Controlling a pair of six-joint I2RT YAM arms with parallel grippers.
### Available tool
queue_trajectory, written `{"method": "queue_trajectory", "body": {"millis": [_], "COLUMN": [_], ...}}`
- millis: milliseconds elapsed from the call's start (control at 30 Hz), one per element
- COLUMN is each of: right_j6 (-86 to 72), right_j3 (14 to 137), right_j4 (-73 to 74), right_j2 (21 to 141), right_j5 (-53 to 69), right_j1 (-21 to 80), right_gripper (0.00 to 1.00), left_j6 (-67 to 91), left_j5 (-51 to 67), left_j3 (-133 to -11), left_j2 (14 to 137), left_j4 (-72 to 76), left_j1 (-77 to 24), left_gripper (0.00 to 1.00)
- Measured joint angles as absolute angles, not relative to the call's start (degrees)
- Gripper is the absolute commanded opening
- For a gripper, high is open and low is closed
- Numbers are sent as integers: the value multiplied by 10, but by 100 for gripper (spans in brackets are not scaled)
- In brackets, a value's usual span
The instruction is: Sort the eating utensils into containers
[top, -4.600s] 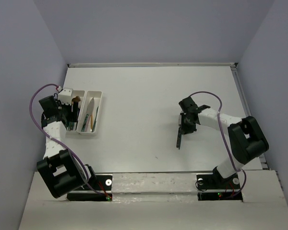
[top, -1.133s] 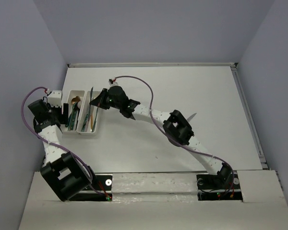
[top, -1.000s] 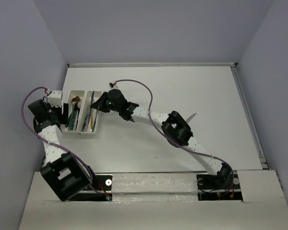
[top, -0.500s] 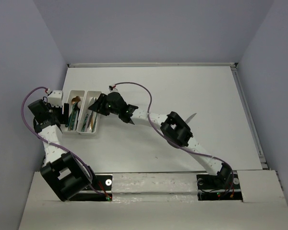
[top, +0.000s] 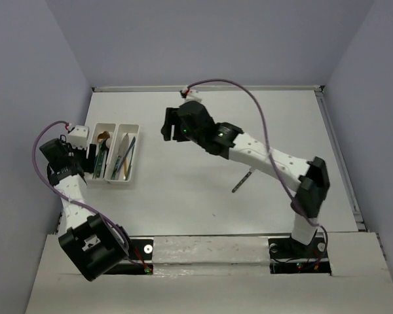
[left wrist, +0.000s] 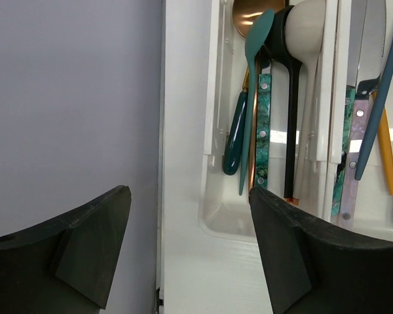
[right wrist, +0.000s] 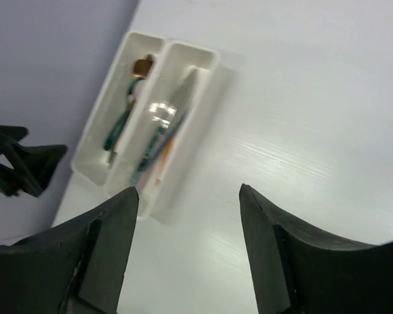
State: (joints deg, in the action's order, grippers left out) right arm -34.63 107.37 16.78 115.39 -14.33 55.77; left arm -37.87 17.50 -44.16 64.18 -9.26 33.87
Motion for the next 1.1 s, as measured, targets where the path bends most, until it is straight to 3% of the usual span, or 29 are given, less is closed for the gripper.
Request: {"method": "queue_trajectory", "body": {"millis": [133,233,400,833,900,967,1100], "right_j6": [-354,-381,-409,-410,-414,-409,-406], "right_j3": [936,818,664,656,645,639,637], "right_j4": [291,354,445,419,400,376,353], "right_j2": [948,885,950,999,1013,1014,1018], "right_j5": [-211,-248,-253,-215,-203,-189,-170], "right_j1": [488,402,362,350,343,333,325], "right_gripper": [77,80,81,80,77,65,30], "left_j6": [-381,-380,-379,-401,-401,-401,-403], "left_j5": [177,181,182,156,155,154,152], "left_j3": [-433,-432,-429,-386,-386,-386,-386], "left_j2": [635,643,652,623,623,623,623], "left_j4": [-91,-88,-87,-67,-64,-62,-59], "left_j1": [339,339,339,339,339,339,339], "left_gripper": [86,86,86,87,87,87,87]}}
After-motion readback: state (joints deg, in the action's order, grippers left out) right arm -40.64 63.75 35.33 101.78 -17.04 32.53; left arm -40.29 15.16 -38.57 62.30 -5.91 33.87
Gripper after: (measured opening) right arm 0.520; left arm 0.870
